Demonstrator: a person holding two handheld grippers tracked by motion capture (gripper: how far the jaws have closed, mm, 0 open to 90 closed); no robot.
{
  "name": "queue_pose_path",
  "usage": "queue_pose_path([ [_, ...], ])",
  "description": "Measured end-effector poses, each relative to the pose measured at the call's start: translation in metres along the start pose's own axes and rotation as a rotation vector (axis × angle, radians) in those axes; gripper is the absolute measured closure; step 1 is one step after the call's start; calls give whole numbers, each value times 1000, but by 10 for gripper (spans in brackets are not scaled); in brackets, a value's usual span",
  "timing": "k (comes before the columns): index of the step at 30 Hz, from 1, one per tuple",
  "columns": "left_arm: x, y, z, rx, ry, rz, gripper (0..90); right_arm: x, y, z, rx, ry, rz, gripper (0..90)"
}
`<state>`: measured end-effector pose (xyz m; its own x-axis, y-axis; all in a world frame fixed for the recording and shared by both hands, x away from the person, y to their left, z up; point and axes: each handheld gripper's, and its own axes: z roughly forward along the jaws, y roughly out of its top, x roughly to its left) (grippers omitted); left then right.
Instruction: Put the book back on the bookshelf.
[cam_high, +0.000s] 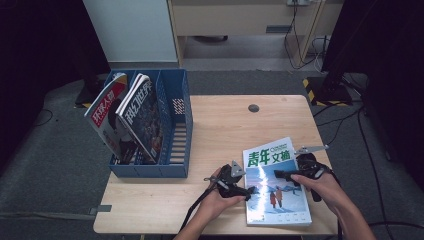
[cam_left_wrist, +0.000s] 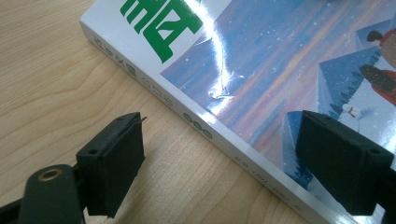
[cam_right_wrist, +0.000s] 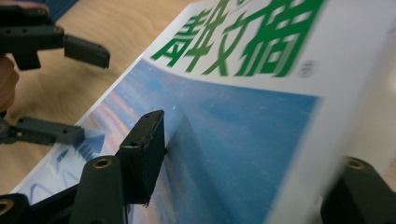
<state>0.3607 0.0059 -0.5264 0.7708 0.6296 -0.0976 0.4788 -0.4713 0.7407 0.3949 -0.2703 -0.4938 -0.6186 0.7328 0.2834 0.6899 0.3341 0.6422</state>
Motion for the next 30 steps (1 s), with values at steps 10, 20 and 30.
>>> queue_pose_path([
  [10, 0, 0, 0, 0, -1, 0, 146, 4, 8, 0, 48, 3, -17, 509],
  [20, 1, 0, 0, 1, -3, -4, 146, 6, 13, -1, 66, 11, -8, 581],
  [30, 1, 0, 0, 2, -4, -5, 146, 7, 12, -1, 53, -8, -26, 560],
])
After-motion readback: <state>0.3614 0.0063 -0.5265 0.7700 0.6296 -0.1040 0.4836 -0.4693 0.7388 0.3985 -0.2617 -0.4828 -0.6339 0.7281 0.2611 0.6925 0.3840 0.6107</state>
